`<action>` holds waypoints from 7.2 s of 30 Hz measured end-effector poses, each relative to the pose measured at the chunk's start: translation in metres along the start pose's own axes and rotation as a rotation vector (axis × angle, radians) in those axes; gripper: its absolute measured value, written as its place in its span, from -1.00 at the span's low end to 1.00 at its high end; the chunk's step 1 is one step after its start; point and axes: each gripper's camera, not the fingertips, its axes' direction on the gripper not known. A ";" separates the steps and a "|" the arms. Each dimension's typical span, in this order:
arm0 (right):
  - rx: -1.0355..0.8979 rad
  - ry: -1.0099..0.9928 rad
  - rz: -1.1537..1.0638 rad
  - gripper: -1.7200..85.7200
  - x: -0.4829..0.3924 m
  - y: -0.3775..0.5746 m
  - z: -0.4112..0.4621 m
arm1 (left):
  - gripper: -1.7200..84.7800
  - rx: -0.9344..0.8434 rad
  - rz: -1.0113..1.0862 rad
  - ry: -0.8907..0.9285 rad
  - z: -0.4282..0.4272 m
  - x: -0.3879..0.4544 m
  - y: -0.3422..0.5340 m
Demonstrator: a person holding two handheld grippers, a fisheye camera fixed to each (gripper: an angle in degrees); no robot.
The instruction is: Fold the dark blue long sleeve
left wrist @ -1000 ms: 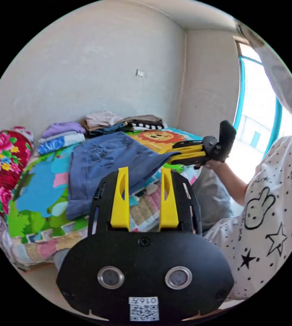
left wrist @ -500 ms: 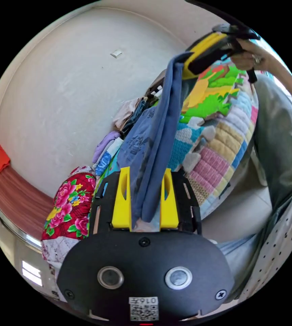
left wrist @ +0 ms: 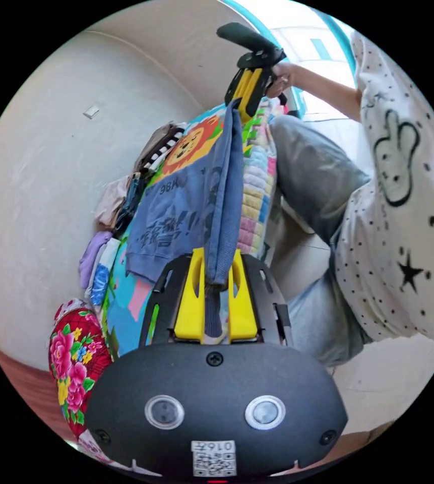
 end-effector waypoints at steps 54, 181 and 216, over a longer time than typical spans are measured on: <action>-0.206 -0.207 0.420 -0.90 0.425 -0.345 0.007 | -0.96 0.121 -1.013 0.463 0.162 -0.559 0.101; 0.090 0.641 -0.160 -0.59 -0.088 0.118 0.251 | -0.90 -0.150 -0.418 -0.323 0.131 0.027 -0.100; -0.461 0.612 -0.374 -0.80 -0.035 -0.053 0.177 | -0.83 -0.206 0.106 -0.003 0.165 -0.064 -0.239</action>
